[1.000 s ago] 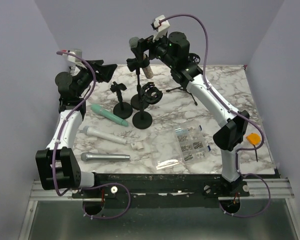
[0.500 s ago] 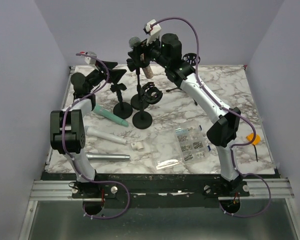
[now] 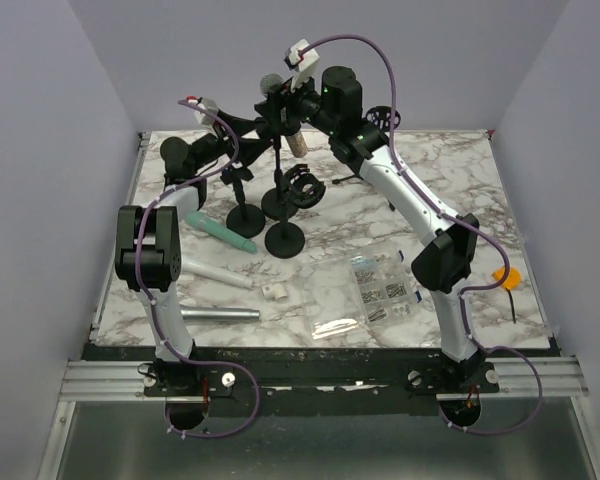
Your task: Remove the microphone from the stand
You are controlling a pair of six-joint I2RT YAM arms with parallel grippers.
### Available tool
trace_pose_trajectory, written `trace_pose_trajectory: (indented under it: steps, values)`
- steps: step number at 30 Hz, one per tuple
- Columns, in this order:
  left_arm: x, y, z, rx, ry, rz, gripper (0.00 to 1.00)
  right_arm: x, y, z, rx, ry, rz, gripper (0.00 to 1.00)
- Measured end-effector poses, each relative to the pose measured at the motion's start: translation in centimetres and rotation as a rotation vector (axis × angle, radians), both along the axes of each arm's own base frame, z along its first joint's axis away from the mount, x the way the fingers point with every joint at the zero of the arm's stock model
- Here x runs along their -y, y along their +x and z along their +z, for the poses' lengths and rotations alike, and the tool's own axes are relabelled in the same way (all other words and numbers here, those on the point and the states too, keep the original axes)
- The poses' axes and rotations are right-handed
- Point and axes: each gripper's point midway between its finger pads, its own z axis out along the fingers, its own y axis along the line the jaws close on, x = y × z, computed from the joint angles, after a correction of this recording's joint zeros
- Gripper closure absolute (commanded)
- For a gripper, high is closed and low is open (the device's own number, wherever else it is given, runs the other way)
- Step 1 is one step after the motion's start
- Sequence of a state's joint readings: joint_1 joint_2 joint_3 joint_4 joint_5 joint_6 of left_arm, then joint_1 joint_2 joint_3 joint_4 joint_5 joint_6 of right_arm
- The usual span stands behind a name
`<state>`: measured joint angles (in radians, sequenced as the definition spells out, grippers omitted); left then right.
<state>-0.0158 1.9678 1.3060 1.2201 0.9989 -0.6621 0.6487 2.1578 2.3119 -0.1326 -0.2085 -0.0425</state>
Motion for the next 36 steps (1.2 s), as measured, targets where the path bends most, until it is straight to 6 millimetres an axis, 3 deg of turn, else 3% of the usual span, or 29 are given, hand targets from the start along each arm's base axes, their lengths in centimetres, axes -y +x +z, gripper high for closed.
trace_pose_trajectory:
  steps: [3, 7, 14, 21, 26, 30, 32, 36]
  values:
    - [0.4, 0.0, -0.5, -0.005, 0.006, -0.012, 0.27, -0.2, -0.1, 0.0, 0.002, 0.002, 0.011, 0.33]
    - [0.7, -0.2, -0.4, 0.007, 0.012, -0.023, 0.21, -0.4, 0.1, -0.4, -0.001, 0.0, 0.017, 0.37]
    - [0.9, 0.3, -0.6, 0.021, 0.021, -0.029, 0.2, -0.9, 0.4, -1.1, -0.01, -0.001, 0.023, 0.43]
    - [1.2, 0.5, 0.0, 0.044, 0.024, -0.035, 0.23, -1.0, 0.9, -1.3, 0.006, -0.011, 0.023, 0.58]
    - [1.8, 0.6, 0.5, 0.062, 0.028, -0.053, 0.43, -0.9, 1.0, -1.3, 0.016, -0.017, 0.021, 0.68]
    - [2.0, 0.4, 0.3, 0.056, 0.031, -0.063, 0.77, -0.9, 1.1, -1.3, 0.026, -0.026, 0.021, 0.78]
    - [2.0, 0.4, 0.2, 0.05, 0.032, -0.066, 0.99, -0.9, 1.1, -1.2, 0.03, -0.027, 0.021, 0.85]
    - [2.0, 0.4, 0.0, 0.049, 0.035, -0.063, 1.0, -0.9, 1.2, -1.3, 0.04, -0.035, 0.021, 0.92]
